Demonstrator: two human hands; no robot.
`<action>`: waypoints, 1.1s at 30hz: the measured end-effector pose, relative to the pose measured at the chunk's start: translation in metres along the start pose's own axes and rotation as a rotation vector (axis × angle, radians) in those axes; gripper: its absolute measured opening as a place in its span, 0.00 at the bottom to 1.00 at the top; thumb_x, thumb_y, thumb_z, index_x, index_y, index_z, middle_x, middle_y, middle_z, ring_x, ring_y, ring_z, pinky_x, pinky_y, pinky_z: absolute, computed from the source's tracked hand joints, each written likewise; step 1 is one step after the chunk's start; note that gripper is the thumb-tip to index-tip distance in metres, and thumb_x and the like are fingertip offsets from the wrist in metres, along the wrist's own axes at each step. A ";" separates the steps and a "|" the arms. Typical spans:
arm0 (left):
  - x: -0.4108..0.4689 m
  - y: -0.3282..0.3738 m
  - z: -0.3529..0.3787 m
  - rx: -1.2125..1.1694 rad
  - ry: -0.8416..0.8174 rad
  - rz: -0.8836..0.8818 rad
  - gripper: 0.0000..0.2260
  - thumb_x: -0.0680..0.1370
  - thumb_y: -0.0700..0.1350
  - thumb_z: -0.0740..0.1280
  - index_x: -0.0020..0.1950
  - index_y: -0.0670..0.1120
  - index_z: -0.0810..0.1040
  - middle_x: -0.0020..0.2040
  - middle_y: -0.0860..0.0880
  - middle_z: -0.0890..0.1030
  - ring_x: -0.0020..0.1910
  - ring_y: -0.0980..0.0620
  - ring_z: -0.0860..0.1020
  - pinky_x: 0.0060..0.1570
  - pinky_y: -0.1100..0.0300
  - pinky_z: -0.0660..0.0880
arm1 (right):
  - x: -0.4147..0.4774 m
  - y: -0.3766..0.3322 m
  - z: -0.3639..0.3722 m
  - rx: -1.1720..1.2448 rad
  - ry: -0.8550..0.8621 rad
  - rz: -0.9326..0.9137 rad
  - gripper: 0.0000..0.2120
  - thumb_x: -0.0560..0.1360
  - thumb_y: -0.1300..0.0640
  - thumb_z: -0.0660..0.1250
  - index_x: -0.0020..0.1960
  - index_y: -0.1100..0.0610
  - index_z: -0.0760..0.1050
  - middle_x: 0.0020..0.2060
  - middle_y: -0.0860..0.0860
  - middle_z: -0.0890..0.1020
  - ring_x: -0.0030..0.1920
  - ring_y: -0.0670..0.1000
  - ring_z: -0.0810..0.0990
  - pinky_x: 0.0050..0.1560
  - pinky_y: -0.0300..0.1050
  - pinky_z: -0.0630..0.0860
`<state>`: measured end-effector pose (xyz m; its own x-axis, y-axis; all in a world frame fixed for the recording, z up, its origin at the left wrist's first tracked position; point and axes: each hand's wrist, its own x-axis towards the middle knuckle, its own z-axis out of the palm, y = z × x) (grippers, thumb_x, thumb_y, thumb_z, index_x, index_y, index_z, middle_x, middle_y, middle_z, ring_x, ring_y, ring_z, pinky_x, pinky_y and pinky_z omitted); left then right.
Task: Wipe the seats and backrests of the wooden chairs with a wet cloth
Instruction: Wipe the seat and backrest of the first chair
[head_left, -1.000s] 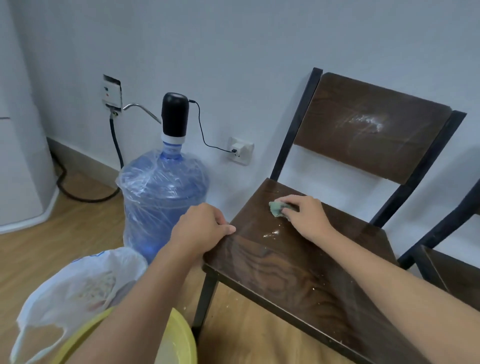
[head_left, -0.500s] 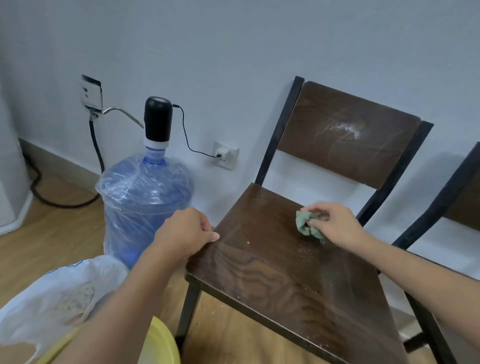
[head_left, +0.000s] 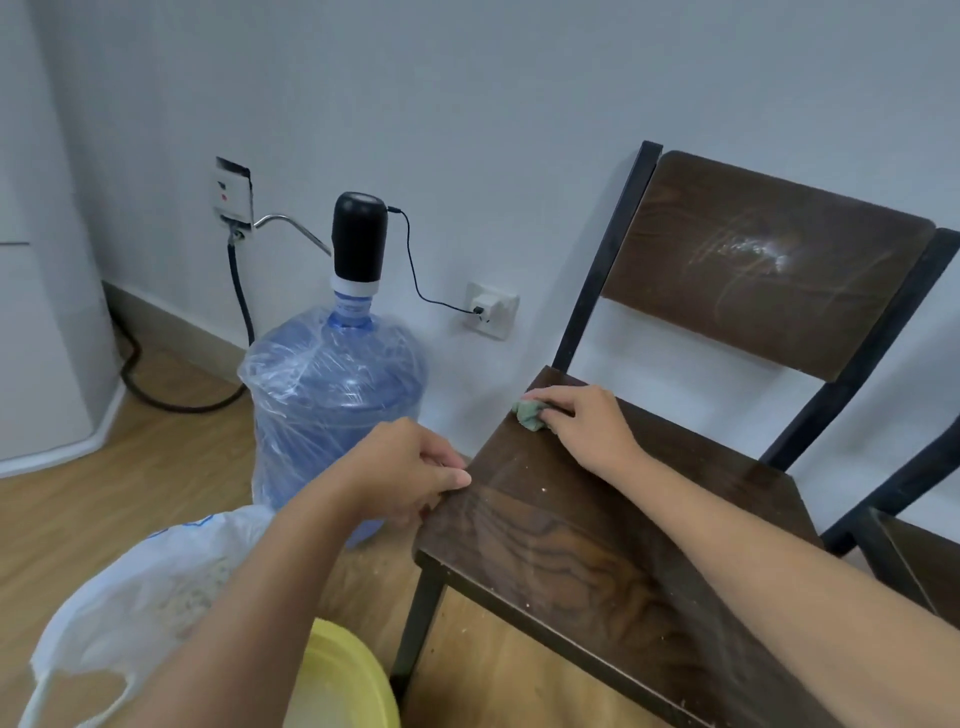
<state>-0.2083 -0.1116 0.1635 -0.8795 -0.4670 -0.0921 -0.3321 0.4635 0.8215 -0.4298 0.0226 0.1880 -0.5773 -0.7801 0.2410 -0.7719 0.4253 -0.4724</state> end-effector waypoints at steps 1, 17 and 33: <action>-0.001 -0.002 -0.004 -0.013 -0.036 -0.006 0.03 0.77 0.49 0.74 0.49 0.52 0.87 0.40 0.49 0.87 0.38 0.47 0.86 0.31 0.62 0.81 | -0.021 -0.009 -0.001 0.014 -0.029 -0.031 0.15 0.78 0.62 0.68 0.59 0.47 0.85 0.54 0.43 0.86 0.58 0.43 0.81 0.65 0.42 0.75; -0.018 -0.009 -0.018 0.001 -0.046 0.048 0.08 0.82 0.45 0.68 0.58 0.50 0.85 0.47 0.46 0.88 0.42 0.46 0.87 0.30 0.68 0.75 | -0.091 -0.060 -0.027 0.077 -0.099 -0.065 0.14 0.77 0.62 0.71 0.57 0.46 0.85 0.52 0.40 0.86 0.53 0.38 0.81 0.64 0.46 0.78; -0.008 0.001 -0.006 -0.102 0.237 0.070 0.09 0.83 0.47 0.65 0.59 0.51 0.84 0.50 0.51 0.85 0.42 0.57 0.83 0.42 0.60 0.76 | -0.087 -0.089 0.014 0.108 -0.063 -0.245 0.14 0.75 0.64 0.68 0.57 0.52 0.86 0.51 0.50 0.87 0.53 0.49 0.82 0.60 0.51 0.77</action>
<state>-0.1996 -0.1122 0.1689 -0.7908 -0.6053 0.0910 -0.2272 0.4282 0.8747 -0.3069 0.0464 0.1973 -0.3571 -0.8819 0.3078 -0.8515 0.1719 -0.4954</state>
